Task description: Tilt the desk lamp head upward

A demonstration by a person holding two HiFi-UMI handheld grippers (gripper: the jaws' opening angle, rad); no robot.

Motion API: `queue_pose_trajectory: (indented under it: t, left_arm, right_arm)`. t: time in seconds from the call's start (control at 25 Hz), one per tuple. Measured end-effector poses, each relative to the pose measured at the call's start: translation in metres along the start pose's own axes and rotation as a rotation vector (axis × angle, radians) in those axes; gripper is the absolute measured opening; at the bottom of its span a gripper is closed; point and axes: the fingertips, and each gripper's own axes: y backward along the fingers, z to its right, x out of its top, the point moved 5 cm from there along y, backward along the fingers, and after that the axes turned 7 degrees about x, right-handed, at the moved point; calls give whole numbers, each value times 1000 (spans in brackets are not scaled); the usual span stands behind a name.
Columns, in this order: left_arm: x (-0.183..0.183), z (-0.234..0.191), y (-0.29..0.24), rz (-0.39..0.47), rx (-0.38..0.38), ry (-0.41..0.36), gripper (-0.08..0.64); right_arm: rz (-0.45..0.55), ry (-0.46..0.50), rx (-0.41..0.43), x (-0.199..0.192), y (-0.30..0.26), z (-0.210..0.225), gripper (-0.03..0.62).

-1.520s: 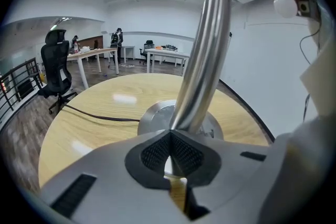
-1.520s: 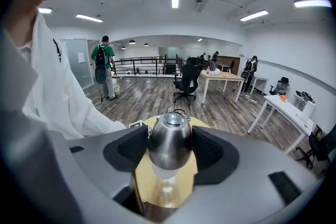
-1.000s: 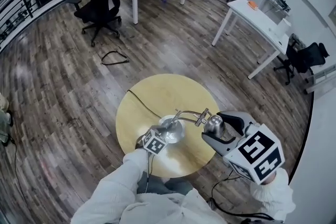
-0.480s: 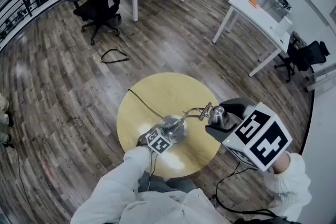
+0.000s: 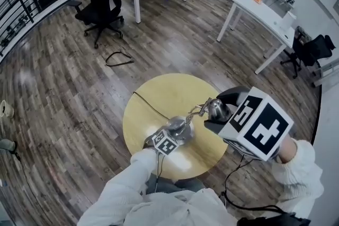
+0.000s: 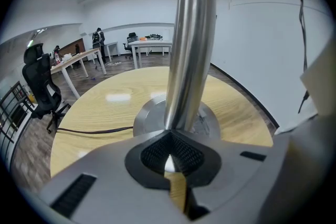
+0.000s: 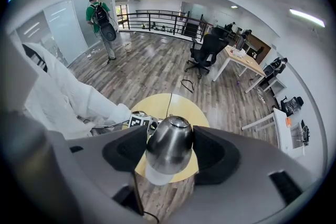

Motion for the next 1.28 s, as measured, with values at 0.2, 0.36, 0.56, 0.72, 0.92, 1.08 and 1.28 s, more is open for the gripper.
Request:
queue_pose_trajectory:
  t: [0.2, 0.36, 0.56, 0.72, 0.92, 1.08, 1.28]
  left_arm:
    - [-1, -2, 0, 11, -5, 26, 0]
    - [-3, -1, 0, 26, -3, 64, 2]
    - [-4, -2, 3, 47, 29, 92, 0]
    - [5, -12, 46, 220, 61, 300, 0]
    - [14, -13, 128, 527, 69, 563, 0]
    - [13, 2, 177, 628, 107, 574, 0]
    - [8, 41, 192, 624, 88, 582, 0]
  right_arm:
    - [82, 30, -28, 0, 3, -2, 276]
    - [192, 110, -168, 0, 15, -9, 276]
    - [453, -43, -144, -16, 57, -4, 275]
    - [894, -297, -135, -57, 118, 1, 275]
    - [1283, -725, -543, -189, 119, 15, 275]
    - [1218, -854, -677, -241, 31, -31, 262]
    - [1074, -1018, -423, -240, -112, -70, 33]
